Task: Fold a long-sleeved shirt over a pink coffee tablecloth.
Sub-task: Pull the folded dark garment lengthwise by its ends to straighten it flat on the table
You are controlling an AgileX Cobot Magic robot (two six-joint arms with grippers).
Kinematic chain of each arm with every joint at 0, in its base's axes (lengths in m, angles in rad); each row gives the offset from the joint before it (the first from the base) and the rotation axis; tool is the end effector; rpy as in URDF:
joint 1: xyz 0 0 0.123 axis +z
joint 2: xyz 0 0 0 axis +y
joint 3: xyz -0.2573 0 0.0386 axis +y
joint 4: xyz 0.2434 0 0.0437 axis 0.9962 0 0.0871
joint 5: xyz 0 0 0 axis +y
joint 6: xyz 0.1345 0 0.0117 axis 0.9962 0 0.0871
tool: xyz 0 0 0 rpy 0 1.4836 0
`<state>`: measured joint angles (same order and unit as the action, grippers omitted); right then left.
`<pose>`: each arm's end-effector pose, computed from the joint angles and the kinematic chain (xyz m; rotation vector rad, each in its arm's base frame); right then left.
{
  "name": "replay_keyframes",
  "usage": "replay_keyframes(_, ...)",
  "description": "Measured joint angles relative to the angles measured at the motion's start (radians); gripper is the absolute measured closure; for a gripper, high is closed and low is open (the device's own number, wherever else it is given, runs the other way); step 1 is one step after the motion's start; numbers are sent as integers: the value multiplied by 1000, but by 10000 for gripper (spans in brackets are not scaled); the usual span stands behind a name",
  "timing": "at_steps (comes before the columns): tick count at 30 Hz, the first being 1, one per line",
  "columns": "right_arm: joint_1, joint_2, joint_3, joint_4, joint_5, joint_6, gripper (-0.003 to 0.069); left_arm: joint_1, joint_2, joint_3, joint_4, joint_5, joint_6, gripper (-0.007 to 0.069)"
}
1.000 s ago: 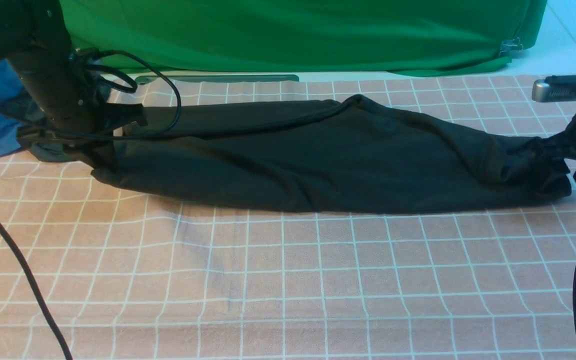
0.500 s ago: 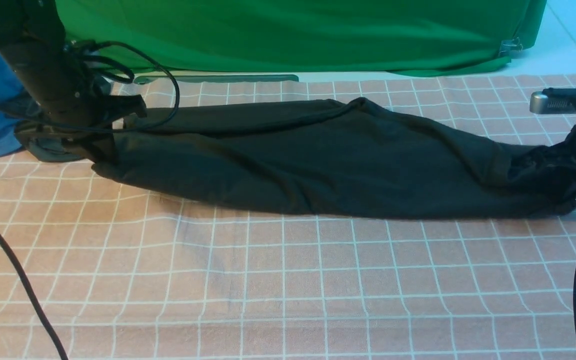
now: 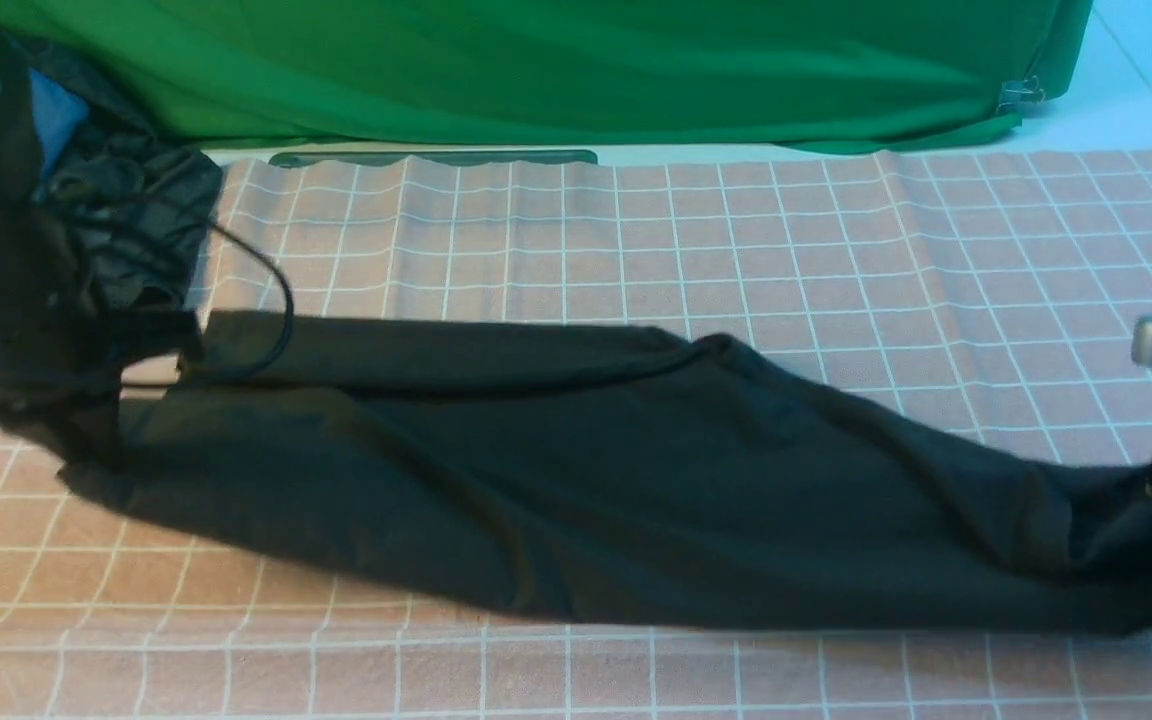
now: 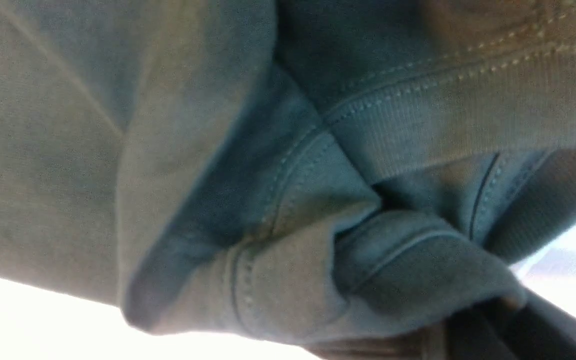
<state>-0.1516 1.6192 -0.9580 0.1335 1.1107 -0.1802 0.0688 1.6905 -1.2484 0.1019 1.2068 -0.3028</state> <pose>0.2546 -0.0226 0.1299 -0.0571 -3.0414 -0.2032 0.3075 0.0341 0.1748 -0.5210 3.0742 0.1461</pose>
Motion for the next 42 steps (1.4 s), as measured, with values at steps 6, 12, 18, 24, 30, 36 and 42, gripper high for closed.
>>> replay_keyframes(6,0,-77,135,-14,-79,3,465,71,-32,88,-18,-28,-37,576)
replay_keyframes(12,0,-81,128,-26,-65,14,254,91,-35,91,-8,-13,-61,478)
replay_keyframes(18,0,-104,35,38,43,16,246,92,-39,67,36,-2,-70,230)
replay_keyframes(24,66,-161,-5,200,-28,-25,246,71,-47,41,-119,0,-25,123)
replay_keyframes(30,204,-138,-5,215,-89,-25,246,-51,-50,40,-172,1,3,173)
replay_keyframes(36,247,-44,-5,124,-96,77,246,-211,-52,79,-183,-22,22,368)
replay_keyframes(42,247,18,-5,127,-106,92,253,-279,-52,155,-200,-142,32,595)
